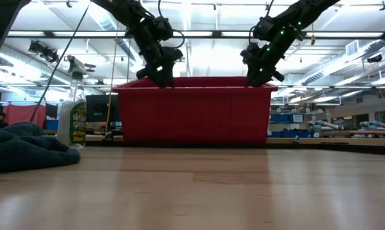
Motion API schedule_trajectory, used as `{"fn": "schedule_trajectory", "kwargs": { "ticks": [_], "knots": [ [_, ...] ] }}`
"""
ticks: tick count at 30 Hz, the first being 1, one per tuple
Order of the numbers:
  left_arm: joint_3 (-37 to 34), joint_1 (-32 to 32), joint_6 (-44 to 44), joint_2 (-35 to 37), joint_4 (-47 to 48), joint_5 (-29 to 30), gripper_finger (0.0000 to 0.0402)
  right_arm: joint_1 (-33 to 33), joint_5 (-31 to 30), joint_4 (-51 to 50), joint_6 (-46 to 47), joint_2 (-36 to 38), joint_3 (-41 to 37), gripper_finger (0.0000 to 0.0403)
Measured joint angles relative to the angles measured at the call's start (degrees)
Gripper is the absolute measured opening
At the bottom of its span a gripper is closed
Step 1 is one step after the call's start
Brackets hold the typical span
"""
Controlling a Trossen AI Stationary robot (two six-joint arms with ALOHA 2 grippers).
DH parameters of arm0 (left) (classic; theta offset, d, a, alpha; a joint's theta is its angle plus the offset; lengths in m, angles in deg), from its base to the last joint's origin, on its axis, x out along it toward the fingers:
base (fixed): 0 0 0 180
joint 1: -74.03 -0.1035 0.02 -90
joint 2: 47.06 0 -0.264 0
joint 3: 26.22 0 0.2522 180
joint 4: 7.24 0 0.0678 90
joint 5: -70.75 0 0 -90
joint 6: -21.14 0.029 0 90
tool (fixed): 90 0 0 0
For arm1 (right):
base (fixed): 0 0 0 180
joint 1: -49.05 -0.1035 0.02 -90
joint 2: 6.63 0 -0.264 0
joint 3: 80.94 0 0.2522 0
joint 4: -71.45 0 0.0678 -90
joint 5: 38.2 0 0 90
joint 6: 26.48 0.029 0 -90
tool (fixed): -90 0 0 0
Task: Fold laundry
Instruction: Fold the light blue shorts
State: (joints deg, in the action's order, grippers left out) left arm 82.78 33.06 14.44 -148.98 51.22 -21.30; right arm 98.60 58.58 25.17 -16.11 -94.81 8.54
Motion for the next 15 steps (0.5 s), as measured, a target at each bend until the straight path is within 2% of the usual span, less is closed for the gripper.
{"fn": "schedule_trajectory", "kwargs": {
  "ticks": [4,15],
  "knots": [
    [0.0,-0.9,-0.2,0.1,-3.6,0.0,0.0172,-0.2,-2.3,1.0,-0.1,0.3,-0.6,0.0142],
    [-0.2,-2.8,-0.7,-0.2,-14.5,0.5,0.0171,-1.1,-2.7,2.0,-0.2,0.6,-3.6,0.0142]
  ]
}}
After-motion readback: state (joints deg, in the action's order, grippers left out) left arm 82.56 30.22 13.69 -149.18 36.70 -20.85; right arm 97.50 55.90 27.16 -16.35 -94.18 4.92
